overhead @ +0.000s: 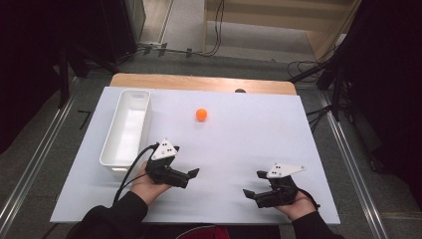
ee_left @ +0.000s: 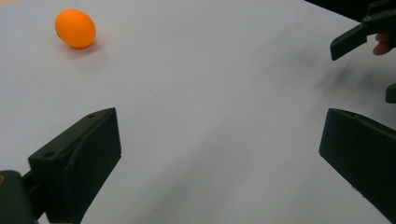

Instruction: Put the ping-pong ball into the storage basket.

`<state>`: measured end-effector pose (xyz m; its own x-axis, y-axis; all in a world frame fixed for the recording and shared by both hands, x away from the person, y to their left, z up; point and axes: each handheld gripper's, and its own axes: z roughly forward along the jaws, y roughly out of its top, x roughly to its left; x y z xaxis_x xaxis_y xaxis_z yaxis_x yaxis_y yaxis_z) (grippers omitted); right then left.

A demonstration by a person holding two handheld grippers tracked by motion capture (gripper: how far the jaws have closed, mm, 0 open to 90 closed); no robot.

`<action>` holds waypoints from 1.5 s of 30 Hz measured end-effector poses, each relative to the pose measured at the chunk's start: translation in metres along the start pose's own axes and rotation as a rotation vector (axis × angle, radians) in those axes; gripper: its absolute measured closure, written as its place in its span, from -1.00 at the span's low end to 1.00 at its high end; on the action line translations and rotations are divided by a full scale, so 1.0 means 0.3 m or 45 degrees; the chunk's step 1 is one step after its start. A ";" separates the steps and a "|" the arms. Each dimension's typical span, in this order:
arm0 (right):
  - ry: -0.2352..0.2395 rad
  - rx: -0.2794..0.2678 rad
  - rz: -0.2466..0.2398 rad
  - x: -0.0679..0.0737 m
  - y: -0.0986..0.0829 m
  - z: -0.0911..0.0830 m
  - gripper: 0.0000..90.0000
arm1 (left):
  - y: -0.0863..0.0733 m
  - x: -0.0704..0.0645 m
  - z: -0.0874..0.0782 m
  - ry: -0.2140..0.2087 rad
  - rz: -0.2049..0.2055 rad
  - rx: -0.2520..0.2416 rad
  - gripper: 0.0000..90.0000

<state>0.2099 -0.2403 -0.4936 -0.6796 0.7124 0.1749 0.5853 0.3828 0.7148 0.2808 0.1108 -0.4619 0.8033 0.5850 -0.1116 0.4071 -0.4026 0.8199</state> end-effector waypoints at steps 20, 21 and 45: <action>0.000 0.000 0.002 0.001 0.000 -0.001 -0.67 | 0.036 0.029 0.041 0.057 -0.023 -0.018 -1.00; 0.002 -0.001 0.000 0.000 0.000 -0.001 -0.67 | 0.037 0.030 0.042 0.060 -0.023 -0.019 -1.00; 0.004 0.001 -0.001 0.001 0.000 -0.003 -0.67 | 0.075 0.056 0.095 0.105 -0.035 -0.022 -1.00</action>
<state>0.2093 -0.2406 -0.4929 -0.6814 0.7103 0.1766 0.5851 0.3837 0.7144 0.3158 0.0913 -0.4615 0.7532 0.6519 -0.0882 0.4202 -0.3736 0.8269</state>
